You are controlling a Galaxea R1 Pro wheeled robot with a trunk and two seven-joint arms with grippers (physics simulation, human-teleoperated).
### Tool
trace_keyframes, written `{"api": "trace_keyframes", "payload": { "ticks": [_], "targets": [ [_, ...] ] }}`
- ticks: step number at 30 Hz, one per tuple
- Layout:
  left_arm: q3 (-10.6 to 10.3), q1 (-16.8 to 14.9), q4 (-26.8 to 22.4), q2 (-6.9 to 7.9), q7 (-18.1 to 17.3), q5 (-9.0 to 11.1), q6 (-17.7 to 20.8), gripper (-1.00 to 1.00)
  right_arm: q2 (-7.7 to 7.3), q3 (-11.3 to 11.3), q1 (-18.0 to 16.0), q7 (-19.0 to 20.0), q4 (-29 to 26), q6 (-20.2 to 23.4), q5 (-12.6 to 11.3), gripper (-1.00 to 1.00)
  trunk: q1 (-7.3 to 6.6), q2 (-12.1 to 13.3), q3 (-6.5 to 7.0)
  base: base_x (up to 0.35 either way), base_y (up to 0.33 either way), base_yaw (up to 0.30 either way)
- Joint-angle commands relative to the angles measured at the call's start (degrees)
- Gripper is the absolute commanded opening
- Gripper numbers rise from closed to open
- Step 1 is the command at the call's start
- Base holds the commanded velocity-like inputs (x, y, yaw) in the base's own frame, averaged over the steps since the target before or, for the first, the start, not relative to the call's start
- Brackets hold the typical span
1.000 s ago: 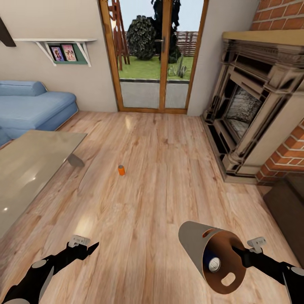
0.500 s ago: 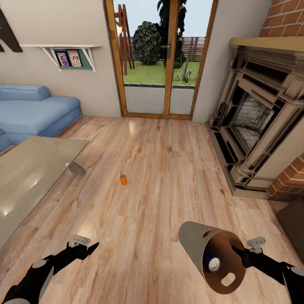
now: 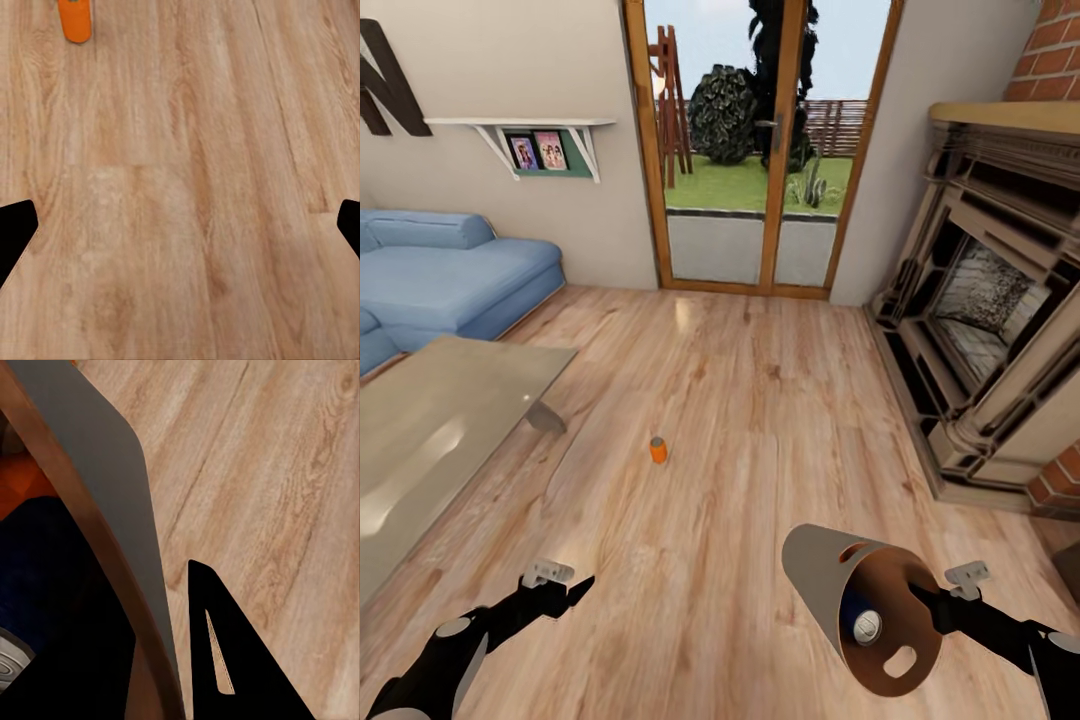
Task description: Put the three can of soda from the living room inside the tash can in the kitchen.
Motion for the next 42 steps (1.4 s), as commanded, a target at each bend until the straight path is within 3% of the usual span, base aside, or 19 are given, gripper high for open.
{"api": "trace_keyframes", "payload": {
  "ticks": [1, 23, 42],
  "targets": [
    [0.0, -0.01, 0.2, 0.0, 0.0, 0.04, -0.01, 1.0, 0.01, -0.02, -0.02, 0.16, -0.04, 0.05, -0.32, -1.0, 0.0, 0.0, 0.1, 0.325, 0.0, 0.077],
    [0.0, -0.01, 1.0, 0.0, -0.04, 0.54, -0.05, 1.0, 0.01, -0.02, -0.02, 0.15, -0.04, 0.05, -0.32, -1.0, 0.0, 0.0, 1.5, 0.325, 0.0, 0.075],
    [0.0, -0.01, 1.0, 0.03, -0.08, 0.62, -0.03, 1.0, -0.03, 0.05, -0.02, 0.16, -0.04, 0.09, -0.34, -1.0, 0.0, 0.0, 2.63, 0.325, 0.004, -0.162]
  ]
}}
